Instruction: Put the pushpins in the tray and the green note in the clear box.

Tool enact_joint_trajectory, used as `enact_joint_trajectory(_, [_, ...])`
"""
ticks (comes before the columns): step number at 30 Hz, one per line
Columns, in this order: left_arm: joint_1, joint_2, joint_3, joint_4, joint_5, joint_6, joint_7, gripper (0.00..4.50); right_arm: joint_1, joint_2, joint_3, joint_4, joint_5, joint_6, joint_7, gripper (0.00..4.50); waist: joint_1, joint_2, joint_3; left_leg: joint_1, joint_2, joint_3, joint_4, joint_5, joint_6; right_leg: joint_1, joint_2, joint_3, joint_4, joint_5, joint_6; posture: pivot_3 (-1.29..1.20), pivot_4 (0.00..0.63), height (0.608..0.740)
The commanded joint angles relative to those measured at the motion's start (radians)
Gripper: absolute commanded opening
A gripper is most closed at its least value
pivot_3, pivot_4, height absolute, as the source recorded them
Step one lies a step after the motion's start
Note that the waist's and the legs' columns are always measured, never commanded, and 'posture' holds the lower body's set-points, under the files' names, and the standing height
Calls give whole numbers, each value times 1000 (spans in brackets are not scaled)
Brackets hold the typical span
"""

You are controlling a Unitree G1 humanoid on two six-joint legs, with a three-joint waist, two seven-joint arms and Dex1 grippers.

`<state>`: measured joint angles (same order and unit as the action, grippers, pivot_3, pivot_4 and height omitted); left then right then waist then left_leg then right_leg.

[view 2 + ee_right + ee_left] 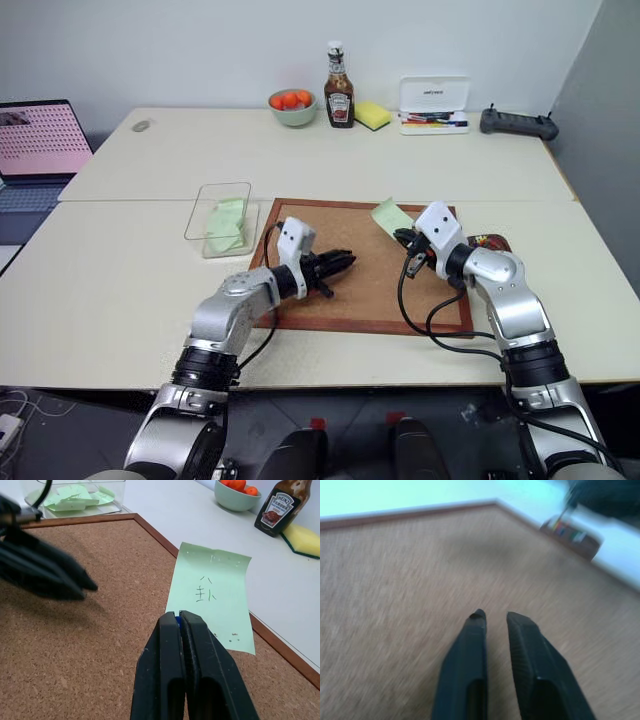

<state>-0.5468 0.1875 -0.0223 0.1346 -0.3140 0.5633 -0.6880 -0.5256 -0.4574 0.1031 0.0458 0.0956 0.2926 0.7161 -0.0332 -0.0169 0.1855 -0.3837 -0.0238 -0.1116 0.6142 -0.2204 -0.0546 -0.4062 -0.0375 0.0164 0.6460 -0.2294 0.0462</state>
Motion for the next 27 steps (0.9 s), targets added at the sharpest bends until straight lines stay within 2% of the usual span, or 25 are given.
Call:
enact_joint_trajectory(1, [10,-22,44,-110,-60,91,73,1730,-6,5,7,-36,-5,-25,-5,0,1,0,0,0,0,0,0,0,0,0,0,0,0,0,0,0,150,740])
enact_joint_trajectory(8, [-28,-88,63,-91,-127,172,124,3048,-20,10,20,-41,-12,-35,-4,0,2,0,0,0,0,0,0,0,0,0,0,0,0,0,0,0,150,740])
enact_joint_trajectory(11, [-72,-123,35,-1,-85,115,154,3644,-24,10,25,-52,-12,-32,-5,0,2,0,0,0,0,0,0,0,0,0,0,0,0,0,0,0,150,740])
enact_joint_trajectory(14, [-135,-165,67,112,-87,81,195,4243,-22,9,29,-71,-9,-23,-8,0,4,-1,0,0,-1,0,0,0,0,0,0,0,0,1,-1,0,150,740])
enact_joint_trajectory(21, [-228,-220,163,262,-165,99,206,4243,-13,6,31,-100,-10,-10,-13,0,1,-1,1,0,0,0,0,0,0,-1,0,0,-1,1,-1,0,150,740])
enact_joint_trajectory(27, [-273,-261,281,319,-289,145,207,4243,-12,5,36,-117,-10,1,-15,0,2,-1,1,-1,-1,0,0,0,0,0,0,-1,-1,1,0,0,150,740])
